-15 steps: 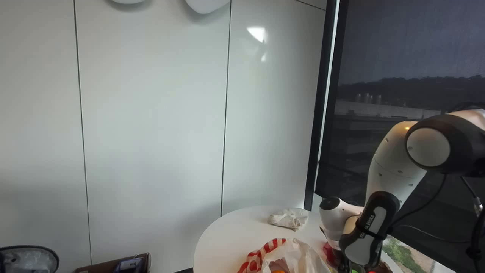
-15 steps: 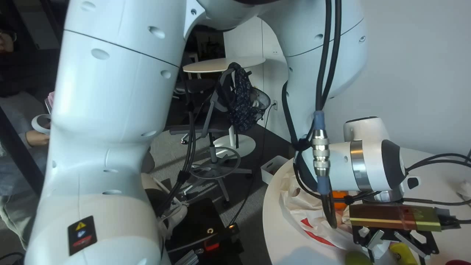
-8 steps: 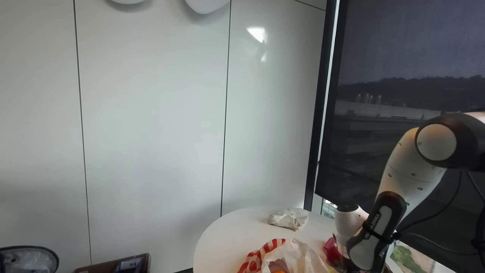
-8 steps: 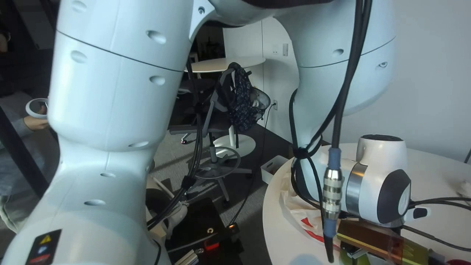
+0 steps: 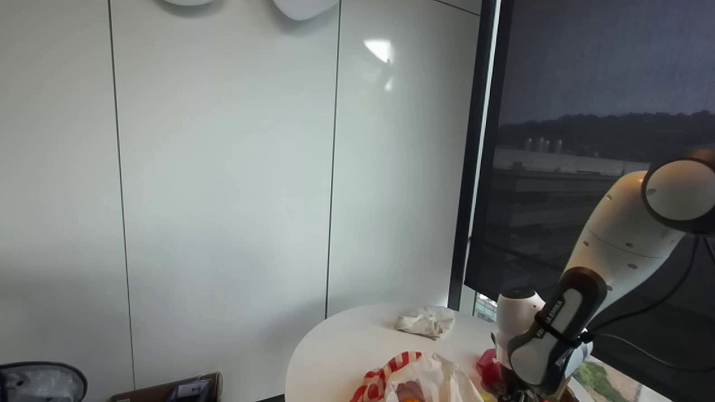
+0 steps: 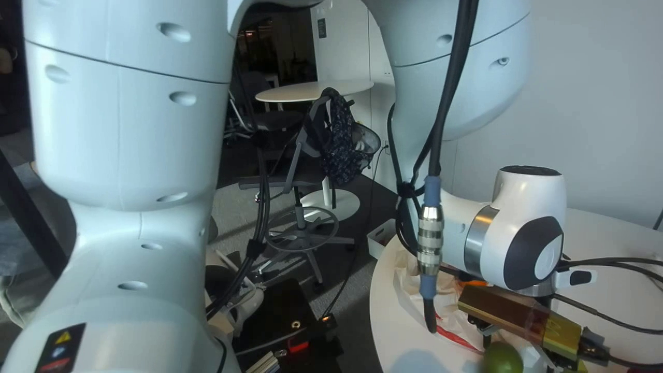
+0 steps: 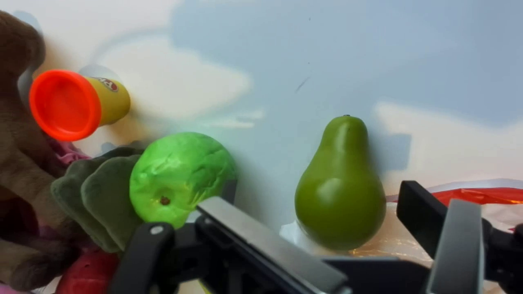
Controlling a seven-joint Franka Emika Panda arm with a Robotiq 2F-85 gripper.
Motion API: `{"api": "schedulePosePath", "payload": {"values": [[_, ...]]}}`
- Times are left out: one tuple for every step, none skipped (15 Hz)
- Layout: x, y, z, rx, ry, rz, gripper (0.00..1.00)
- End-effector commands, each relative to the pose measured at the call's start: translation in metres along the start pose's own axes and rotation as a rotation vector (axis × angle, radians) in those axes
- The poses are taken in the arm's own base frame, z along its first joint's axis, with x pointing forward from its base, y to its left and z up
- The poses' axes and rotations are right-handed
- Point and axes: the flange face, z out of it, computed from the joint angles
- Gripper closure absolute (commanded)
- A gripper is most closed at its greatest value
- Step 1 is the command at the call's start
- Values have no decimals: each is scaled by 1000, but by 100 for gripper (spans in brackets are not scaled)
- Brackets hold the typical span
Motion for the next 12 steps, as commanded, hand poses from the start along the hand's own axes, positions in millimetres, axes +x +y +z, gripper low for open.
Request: {"api": "schedulePosePath", "payload": {"values": [[-9, -10, -12, 71, -48, -35, 0], [-9, -14, -10, 101, -65, -38, 0], [-8, -18, -7, 135, -62, -37, 0], [-5, -21, -4, 164, -54, -39, 0], [-2, -24, -2, 177, -35, -32, 0], [2, -24, 1, 183, -13, -30, 0], [5, -23, 4, 175, 3, -25, 0], [8, -21, 7, 166, 19, -22, 0], [11, -19, 12, 153, 28, -24, 0], [12, -17, 16, 145, 39, -18, 0], [13, -16, 21, 132, 49, -19, 0], [14, -15, 26, 130, 55, -24, 0]]}}
